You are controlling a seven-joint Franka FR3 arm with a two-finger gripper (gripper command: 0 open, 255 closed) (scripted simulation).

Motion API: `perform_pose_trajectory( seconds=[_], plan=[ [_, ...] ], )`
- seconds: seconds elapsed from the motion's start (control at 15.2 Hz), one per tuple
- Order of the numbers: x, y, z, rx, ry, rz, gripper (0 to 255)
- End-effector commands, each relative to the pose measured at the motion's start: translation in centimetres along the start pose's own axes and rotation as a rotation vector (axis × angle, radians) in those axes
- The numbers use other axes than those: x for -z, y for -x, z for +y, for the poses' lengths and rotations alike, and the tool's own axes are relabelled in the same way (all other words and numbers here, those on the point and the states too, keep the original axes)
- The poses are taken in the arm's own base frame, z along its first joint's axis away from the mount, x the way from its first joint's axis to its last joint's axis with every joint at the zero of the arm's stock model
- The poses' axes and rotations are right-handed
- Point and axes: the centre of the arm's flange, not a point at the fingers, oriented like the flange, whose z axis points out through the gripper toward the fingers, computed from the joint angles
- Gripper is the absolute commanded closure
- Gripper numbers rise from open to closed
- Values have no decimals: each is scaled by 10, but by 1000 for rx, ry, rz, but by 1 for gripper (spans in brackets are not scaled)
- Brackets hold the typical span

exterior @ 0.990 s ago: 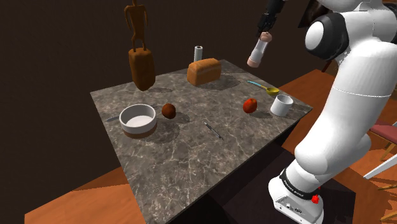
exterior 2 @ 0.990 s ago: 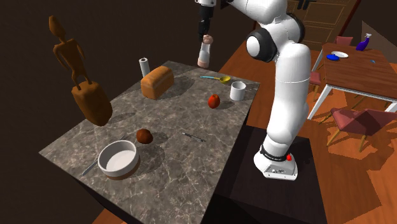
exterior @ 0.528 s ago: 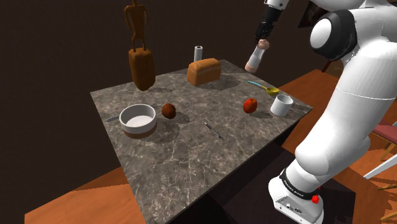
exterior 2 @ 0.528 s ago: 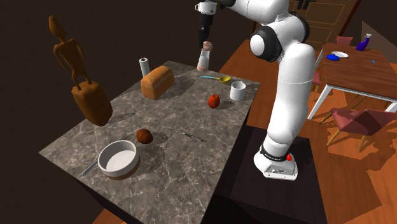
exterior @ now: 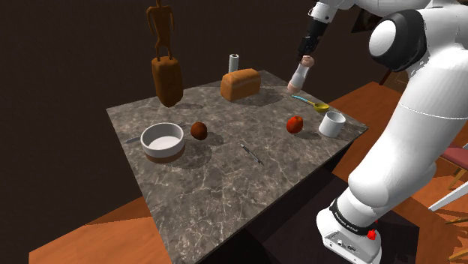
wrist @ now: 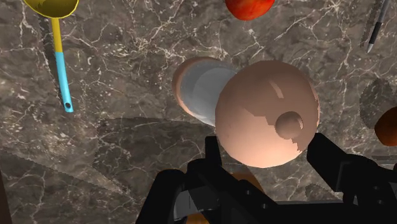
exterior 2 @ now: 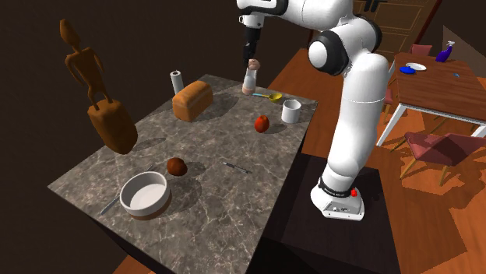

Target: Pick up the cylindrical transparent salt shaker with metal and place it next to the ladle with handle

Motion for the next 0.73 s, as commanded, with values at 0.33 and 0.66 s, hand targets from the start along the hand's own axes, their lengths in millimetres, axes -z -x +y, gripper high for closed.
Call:
perform_pose_trajectory(
  seconds=[0.33,0.66],
  plan=[
    [-37,4,5,0,1,1,255],
    [-63,6,9,0,1,1,255]
  ],
)
